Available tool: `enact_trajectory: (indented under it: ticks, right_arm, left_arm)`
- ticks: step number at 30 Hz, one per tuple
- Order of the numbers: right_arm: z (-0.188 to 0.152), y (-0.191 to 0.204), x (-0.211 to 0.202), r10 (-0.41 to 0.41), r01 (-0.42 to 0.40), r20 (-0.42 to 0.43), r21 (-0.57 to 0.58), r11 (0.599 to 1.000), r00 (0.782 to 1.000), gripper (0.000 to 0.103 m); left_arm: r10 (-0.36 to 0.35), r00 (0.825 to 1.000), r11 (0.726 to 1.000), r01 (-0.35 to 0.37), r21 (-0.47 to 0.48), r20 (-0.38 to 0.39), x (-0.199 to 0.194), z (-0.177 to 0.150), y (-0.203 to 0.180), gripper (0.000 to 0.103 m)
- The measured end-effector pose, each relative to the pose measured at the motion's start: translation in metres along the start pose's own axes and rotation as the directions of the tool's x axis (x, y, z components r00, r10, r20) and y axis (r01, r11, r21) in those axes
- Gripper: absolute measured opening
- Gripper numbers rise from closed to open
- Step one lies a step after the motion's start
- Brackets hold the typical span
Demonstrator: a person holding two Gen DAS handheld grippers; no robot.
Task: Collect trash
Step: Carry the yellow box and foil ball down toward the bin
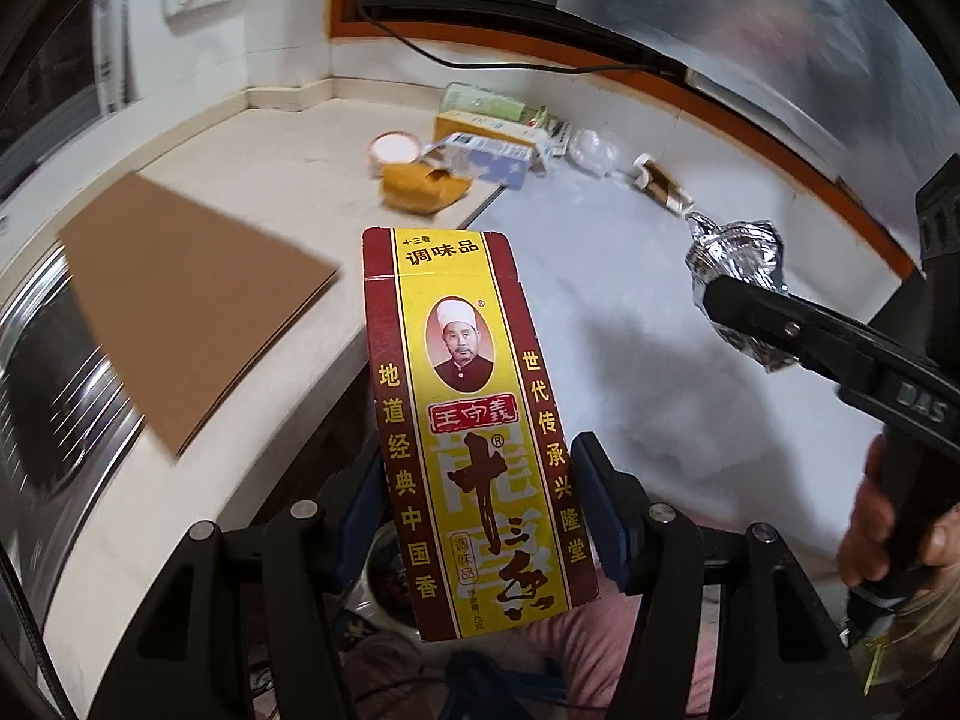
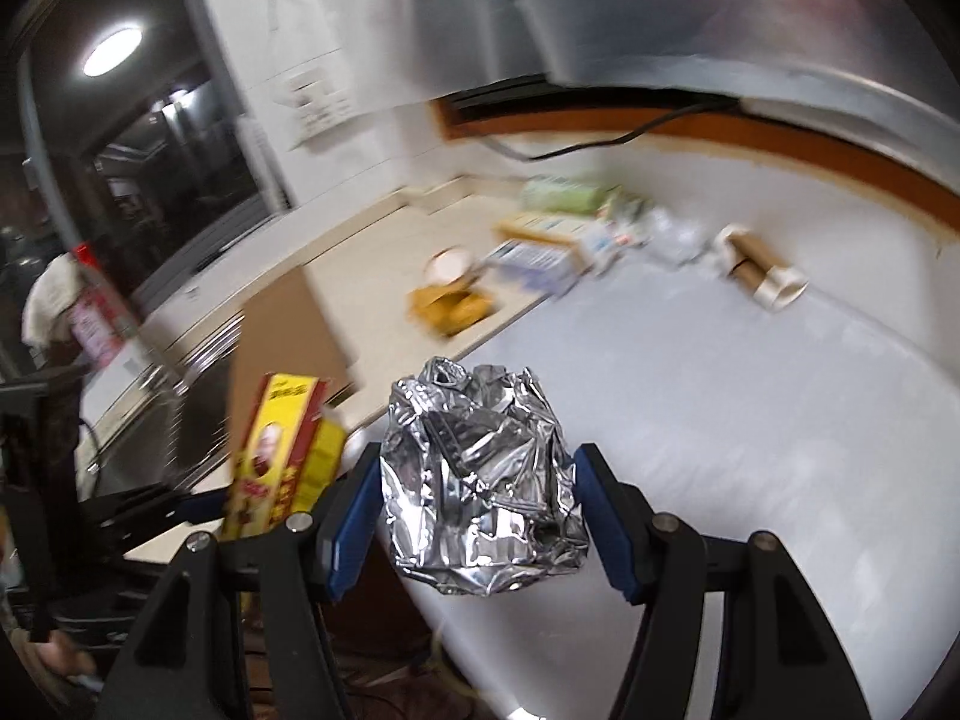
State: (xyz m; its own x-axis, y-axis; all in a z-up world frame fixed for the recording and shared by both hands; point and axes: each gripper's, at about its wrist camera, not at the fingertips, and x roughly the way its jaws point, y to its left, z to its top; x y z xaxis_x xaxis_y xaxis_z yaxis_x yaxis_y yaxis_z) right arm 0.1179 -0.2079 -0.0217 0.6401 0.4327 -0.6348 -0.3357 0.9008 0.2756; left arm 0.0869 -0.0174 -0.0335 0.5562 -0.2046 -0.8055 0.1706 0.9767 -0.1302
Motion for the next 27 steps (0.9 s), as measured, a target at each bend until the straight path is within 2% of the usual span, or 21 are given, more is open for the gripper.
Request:
enact_trajectory:
  ticks: [7,11,14,19,27]
  right_arm:
    - [-0.056,0.063,-0.005,0.063,-0.068,-0.051,-0.104,0.992,0.997,0.063]
    - [-0.083,0.092,0.005,0.052,-0.067,-0.084,-0.194,0.979,0.995,0.063]
    - [-0.107,0.109,0.019,0.02,-0.05,-0.114,-0.264,0.963,0.993,0.063]
    - [-0.136,0.117,0.046,-0.026,-0.027,-0.163,-0.316,0.948,0.986,0.063]
    - [-0.17,0.113,0.077,-0.114,0.039,-0.179,-0.377,0.925,0.977,0.063]
  left_arm:
    - [0.016,1.0,0.999,-0.016,-0.036,0.017,-0.013,-0.064,0.024,0.059]
    - [0.033,0.999,0.998,-0.032,-0.047,0.032,-0.01,-0.093,0.036,0.059]
    - [0.035,0.999,0.997,-0.034,-0.064,0.016,-0.001,-0.11,0.044,0.059]
    - [0.028,0.999,0.995,-0.032,-0.093,-0.043,0.031,-0.14,0.053,0.059]
    - [0.016,0.995,0.993,-0.028,-0.113,-0.103,0.08,-0.167,0.064,0.059]
